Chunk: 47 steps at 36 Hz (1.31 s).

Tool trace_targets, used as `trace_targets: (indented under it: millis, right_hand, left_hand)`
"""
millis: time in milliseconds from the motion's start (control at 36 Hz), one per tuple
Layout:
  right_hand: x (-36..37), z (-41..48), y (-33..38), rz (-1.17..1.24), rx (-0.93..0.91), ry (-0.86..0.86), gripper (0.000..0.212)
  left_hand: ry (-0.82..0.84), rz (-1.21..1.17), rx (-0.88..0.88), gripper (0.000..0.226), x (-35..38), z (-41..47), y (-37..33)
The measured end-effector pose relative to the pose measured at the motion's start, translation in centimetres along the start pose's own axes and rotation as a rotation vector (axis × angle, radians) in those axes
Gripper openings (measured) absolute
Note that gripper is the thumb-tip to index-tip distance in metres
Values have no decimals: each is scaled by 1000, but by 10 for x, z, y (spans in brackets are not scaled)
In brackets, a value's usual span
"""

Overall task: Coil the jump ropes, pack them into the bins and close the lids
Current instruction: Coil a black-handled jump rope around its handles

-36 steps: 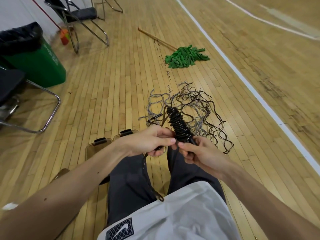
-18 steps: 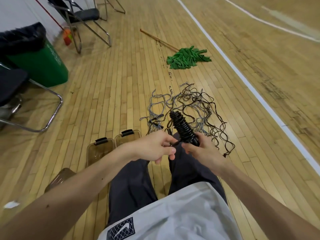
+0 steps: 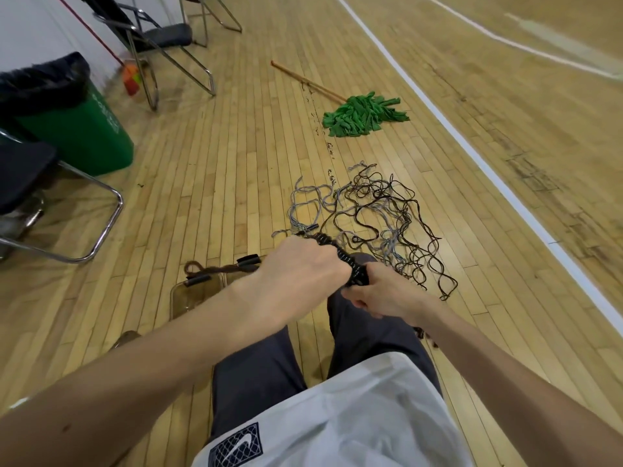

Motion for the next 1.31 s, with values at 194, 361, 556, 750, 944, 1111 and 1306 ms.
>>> trace_targets:
  millis: [194, 361, 556, 750, 944, 1111, 1306]
  right_hand:
    - [0, -8, 13, -263, 117, 172, 24]
    - [19, -14, 18, -421, 28, 291, 20]
    - [25, -26, 23, -447, -136, 302, 18]
    - [29, -40, 33, -277, -254, 285, 36]
    - [24, -44, 30, -123, -337, 267, 44]
    - [19, -37, 24, 76, -428, 208, 38]
    - [10, -31, 22, 265, -447, 65, 29]
  left_hand:
    - [-45, -62, 204, 23, 1, 15, 26]
    - [-109, -193, 261, 47, 1, 27, 41]
    - [-83, -584, 263, 54, 6, 29, 51]
    - [-16, -937, 336, 34, 17, 34, 55]
    - [-14, -1337, 388, 44, 42, 33, 66]
    - [-49, -1454, 411, 20, 74, 27, 58]
    - [-12, -1554, 313, 20, 95, 27, 35]
Point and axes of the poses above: each hand's wrist, its own z-axis towards the middle knuckle, its own x-axis out of the palm, y = z × x, the point moved 2 cm from there along z, towards the middle knuckle, and after that the axes turned 15 degrees about y, right-handed, at the moved point
